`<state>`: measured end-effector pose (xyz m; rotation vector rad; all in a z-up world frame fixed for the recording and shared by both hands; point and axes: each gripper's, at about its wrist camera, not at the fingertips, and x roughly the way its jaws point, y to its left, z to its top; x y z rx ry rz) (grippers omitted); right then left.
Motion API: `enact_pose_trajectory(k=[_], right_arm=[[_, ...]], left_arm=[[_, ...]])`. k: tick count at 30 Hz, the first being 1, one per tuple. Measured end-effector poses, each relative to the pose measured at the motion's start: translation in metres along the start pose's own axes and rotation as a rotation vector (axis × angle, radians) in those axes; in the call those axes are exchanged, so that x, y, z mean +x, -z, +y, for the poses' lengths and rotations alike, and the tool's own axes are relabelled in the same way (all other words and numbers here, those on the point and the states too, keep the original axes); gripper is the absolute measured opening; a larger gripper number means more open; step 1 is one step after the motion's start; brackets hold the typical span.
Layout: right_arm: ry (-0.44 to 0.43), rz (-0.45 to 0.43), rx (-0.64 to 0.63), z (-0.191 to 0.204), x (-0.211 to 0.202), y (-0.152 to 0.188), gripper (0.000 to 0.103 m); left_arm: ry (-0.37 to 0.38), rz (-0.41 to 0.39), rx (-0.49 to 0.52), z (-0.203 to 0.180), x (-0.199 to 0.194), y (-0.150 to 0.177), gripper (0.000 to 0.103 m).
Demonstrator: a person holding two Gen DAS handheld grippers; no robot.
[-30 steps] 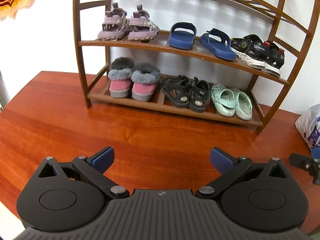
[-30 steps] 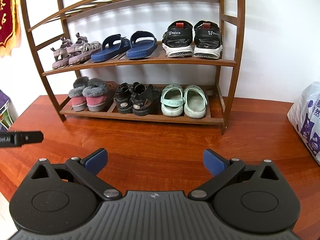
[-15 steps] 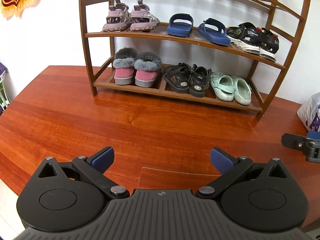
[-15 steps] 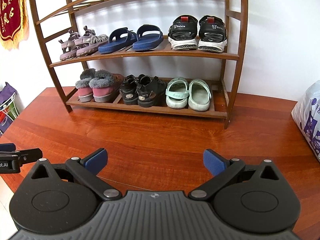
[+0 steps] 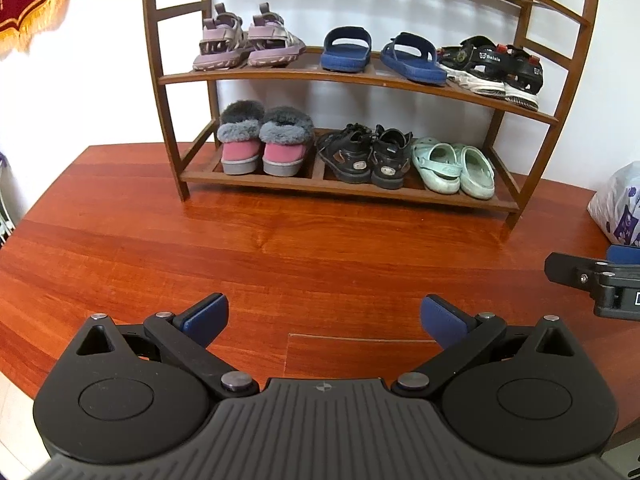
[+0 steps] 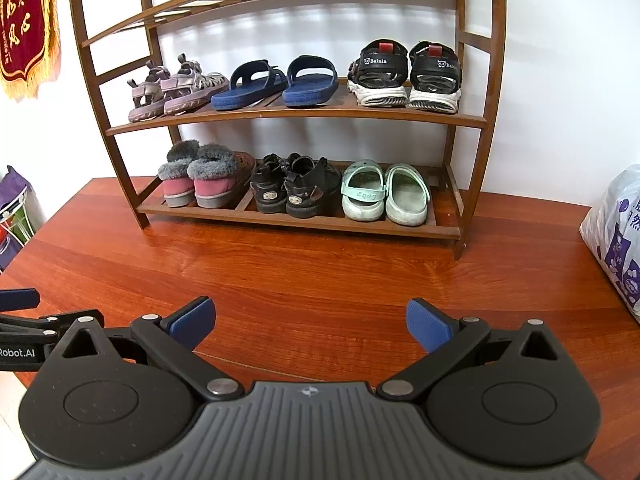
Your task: Organize scattered shoes
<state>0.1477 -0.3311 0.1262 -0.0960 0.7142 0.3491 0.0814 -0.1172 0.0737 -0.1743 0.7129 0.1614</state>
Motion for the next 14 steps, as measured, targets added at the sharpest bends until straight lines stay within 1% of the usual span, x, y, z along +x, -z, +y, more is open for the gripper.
enact_pose_trajectory(k=[14], right_arm=[[0.035, 0.003, 0.015, 0.0034, -0.0072, 0.0057, 0.102]], left_arm=[[0.024, 0.007, 0.024, -0.0013, 0.0004, 0.0007, 0.103]])
